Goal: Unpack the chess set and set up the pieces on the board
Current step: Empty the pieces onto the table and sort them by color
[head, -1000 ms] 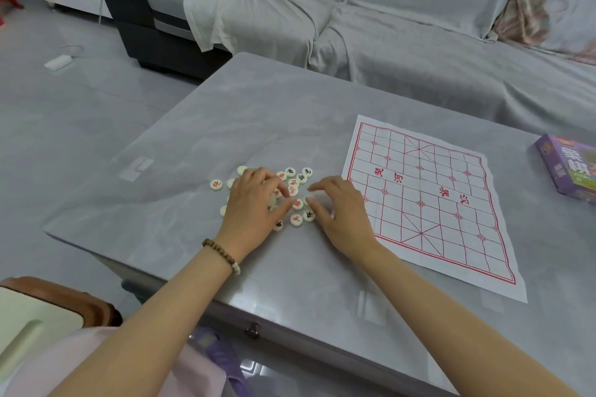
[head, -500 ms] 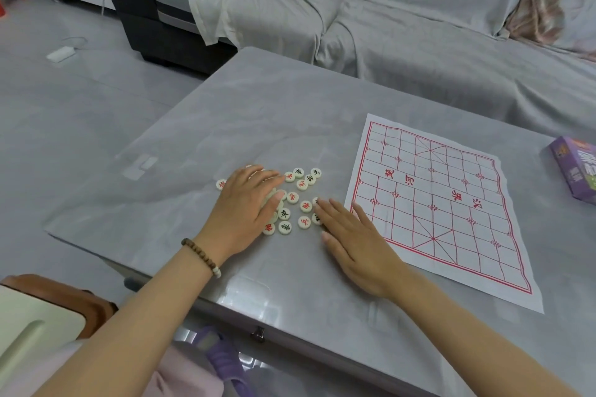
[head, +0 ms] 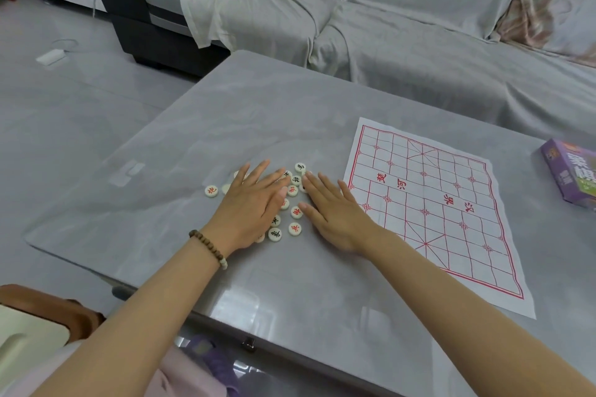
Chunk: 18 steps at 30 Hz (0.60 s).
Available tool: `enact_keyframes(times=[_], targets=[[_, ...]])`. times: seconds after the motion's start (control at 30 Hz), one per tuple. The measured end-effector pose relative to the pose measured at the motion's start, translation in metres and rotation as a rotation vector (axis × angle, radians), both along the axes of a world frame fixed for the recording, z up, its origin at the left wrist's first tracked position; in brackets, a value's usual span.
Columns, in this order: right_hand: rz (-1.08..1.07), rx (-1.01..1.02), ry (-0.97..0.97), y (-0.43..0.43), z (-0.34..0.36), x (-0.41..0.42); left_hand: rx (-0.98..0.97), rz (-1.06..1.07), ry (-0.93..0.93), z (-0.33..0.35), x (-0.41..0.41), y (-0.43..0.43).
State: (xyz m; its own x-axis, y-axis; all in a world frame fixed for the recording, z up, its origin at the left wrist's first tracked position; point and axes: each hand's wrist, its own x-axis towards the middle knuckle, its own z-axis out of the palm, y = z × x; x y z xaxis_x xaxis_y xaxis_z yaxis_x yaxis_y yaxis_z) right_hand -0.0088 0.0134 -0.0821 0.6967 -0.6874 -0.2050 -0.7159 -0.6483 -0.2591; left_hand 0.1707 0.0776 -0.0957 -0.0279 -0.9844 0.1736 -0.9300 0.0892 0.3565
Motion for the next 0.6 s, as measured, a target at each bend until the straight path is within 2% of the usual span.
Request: enact_keyframes(times=[0.13,0.33,0.5,0.6], targets=[[0.033,0.029,-0.095,-0.004,-0.004,0.004,0.027,-0.009,0.044,0.000,-0.002,-0.011],[0.036,0.039,-0.071,-0.029,-0.006,0.016,0.153,0.011,0.306,0.006,-0.005,-0.029],[0.116,0.029,-0.101,-0.036,-0.005,0.017,-0.027,0.130,0.356,0.011,0.020,-0.032],[0.177,0.027,-0.040,-0.035,-0.006,0.020,-0.032,0.210,0.403,0.013,0.033,-0.024]])
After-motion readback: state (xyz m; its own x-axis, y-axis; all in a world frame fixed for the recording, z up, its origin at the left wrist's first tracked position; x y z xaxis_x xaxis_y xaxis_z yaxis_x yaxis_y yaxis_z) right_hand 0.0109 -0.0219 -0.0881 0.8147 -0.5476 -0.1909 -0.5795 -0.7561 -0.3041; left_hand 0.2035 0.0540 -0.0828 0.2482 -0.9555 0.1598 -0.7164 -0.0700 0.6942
